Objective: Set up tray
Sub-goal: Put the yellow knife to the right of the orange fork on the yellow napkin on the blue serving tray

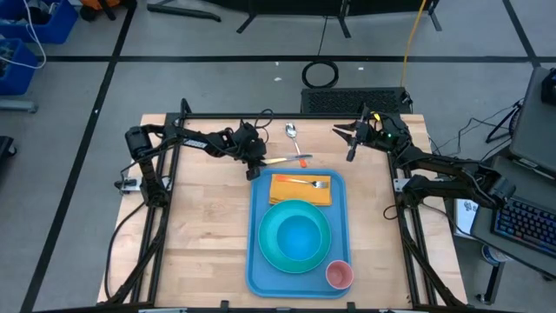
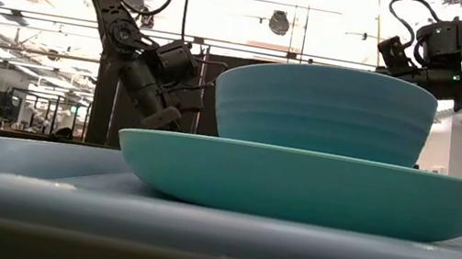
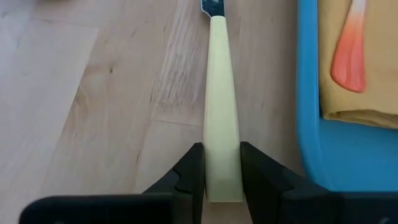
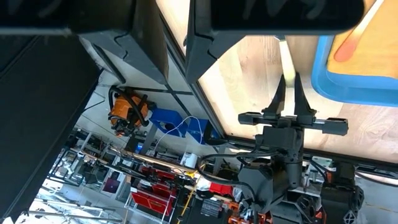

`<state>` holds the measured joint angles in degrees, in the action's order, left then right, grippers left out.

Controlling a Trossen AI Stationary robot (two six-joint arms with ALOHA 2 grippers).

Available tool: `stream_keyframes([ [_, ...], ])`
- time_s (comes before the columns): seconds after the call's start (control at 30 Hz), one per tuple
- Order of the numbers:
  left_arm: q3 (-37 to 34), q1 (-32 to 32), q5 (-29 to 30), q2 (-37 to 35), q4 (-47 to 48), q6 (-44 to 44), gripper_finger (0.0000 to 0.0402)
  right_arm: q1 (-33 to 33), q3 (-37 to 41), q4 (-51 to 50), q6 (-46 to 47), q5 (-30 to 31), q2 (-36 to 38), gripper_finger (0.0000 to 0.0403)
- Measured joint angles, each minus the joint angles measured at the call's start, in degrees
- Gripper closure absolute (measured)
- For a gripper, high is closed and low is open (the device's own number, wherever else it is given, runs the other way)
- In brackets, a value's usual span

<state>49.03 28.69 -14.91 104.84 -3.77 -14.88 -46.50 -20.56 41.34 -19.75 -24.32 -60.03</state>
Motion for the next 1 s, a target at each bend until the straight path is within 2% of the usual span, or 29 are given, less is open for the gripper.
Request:
stream_keyframes([
  [0.7, -0.05, 0.09, 0.0, -0.68, -2.48, -1.04, 0.0319, 0.0, 0.0, 0.0, 0.0, 0.0, 0.0, 0.0358],
  [1.0, 0.01, -0.58, -3.0, -6.48, -0.07, 0.56, 0.0319, 0.0, 0.0, 0.0, 0.0, -0.02, 0.0, 0.0358],
])
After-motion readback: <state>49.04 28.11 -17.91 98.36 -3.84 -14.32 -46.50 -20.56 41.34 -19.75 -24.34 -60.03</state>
